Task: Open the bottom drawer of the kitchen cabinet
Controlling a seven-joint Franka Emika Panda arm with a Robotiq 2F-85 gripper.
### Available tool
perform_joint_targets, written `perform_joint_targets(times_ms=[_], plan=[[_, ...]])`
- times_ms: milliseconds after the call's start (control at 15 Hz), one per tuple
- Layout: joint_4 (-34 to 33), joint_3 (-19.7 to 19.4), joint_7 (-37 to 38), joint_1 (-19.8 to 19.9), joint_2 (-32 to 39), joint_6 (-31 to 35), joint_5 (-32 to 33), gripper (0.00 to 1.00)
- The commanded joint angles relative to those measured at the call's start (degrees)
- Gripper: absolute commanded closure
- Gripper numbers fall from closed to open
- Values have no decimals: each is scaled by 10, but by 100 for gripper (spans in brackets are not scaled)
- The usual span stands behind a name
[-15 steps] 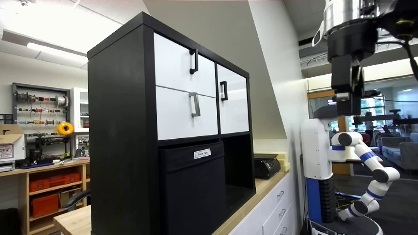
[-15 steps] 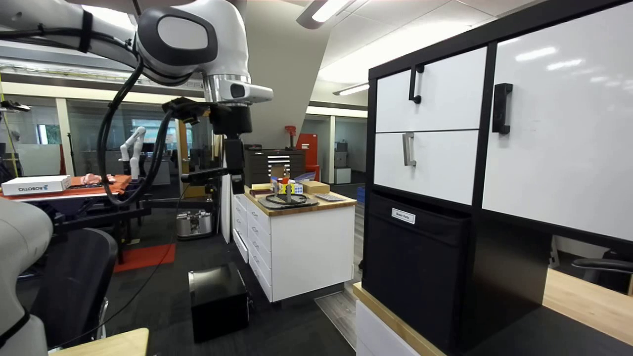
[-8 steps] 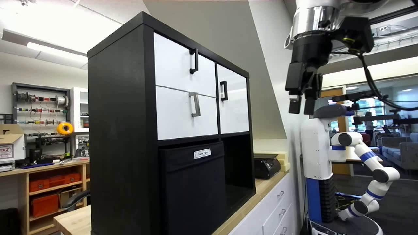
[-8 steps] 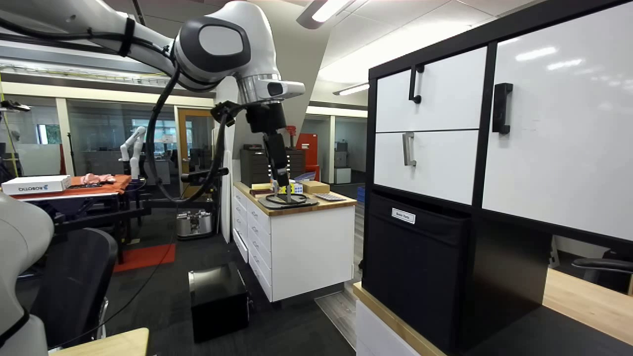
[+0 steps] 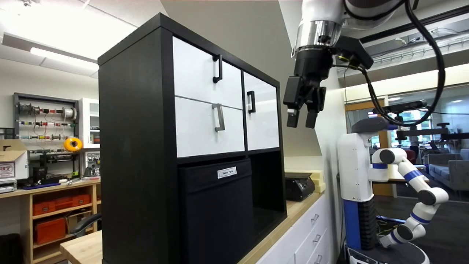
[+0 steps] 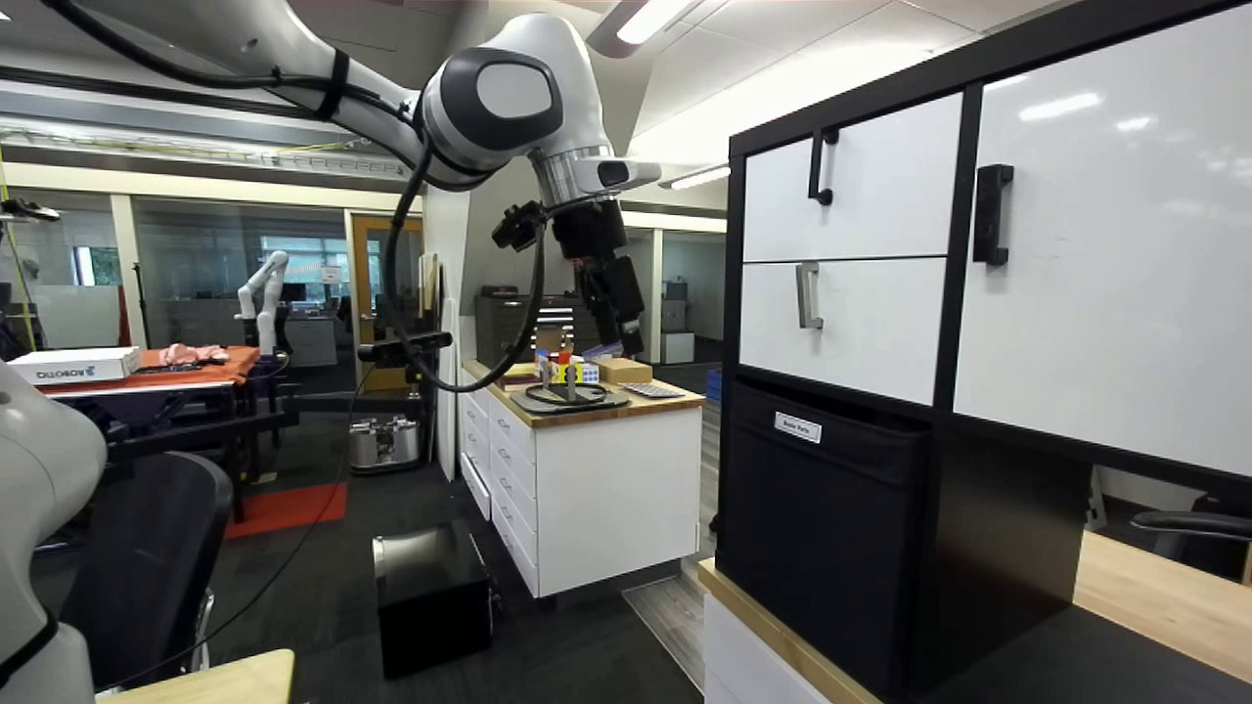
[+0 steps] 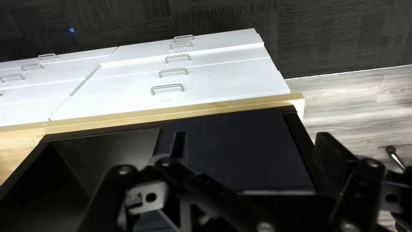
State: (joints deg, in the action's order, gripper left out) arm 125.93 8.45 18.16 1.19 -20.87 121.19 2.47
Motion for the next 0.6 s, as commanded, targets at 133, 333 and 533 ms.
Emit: perform_joint_targets(times_ms=[133,333,533], plan=[[-9,-6,2,-7,6,-1,4,0],[-9,-6,2,-7,6,-1,4,0],[-17,-3,1,-5,16,12,17,0]])
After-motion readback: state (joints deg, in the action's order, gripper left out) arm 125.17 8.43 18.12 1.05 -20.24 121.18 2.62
